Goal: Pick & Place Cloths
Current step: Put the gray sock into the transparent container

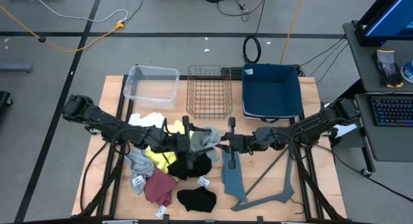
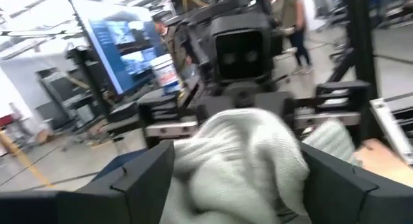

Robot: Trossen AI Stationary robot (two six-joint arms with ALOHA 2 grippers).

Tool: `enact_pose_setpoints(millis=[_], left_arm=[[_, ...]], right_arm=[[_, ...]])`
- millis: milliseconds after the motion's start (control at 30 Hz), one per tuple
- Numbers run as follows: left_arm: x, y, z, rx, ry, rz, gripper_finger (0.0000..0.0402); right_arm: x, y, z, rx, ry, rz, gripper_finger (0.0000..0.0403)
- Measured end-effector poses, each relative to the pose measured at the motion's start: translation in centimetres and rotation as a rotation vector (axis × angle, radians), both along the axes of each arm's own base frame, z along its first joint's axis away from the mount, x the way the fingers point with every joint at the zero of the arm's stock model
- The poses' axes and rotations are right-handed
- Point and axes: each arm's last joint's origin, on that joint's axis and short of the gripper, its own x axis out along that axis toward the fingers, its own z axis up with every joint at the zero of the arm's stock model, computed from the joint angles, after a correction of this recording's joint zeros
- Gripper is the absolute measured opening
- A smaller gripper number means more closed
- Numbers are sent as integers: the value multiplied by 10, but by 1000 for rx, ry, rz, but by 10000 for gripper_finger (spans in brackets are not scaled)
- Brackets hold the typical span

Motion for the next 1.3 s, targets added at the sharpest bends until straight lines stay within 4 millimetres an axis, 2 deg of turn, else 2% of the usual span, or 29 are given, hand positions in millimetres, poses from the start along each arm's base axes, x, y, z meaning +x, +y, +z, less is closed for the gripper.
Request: enact_pose_setpoints(millis=[300, 467, 600, 700, 800, 900, 1000, 1033, 1300], left_arm=[[0, 3, -9, 30, 89, 51, 332], [2, 9, -14, 48, 143, 85, 325], [3, 16, -16, 12, 154, 105, 304], [5, 20, -17, -19, 155, 104, 270], [5, 20, -18, -45, 171, 60, 213], [5, 19, -20, -69, 185, -3, 134], [5, 18, -20, -93, 191, -49, 40], [5, 17, -20, -100, 193, -61, 21], [-5, 18, -19, -248, 263, -64, 6]], right_arm=[[-1, 6, -1, -24, 2, 74, 5], [-2, 7, 0, -25, -5, 112, 5], [-2, 9, 0, -4, -3, 155, 5], [-2, 9, -2, -6, 23, 158, 5], [-2, 9, -3, -7, 30, 157, 5], [-2, 9, -4, -9, 39, 153, 17], [-1, 7, -4, -9, 46, 119, 45], [-1, 7, -5, -11, 51, 109, 54], [-3, 6, -16, -48, 183, 93, 104]])
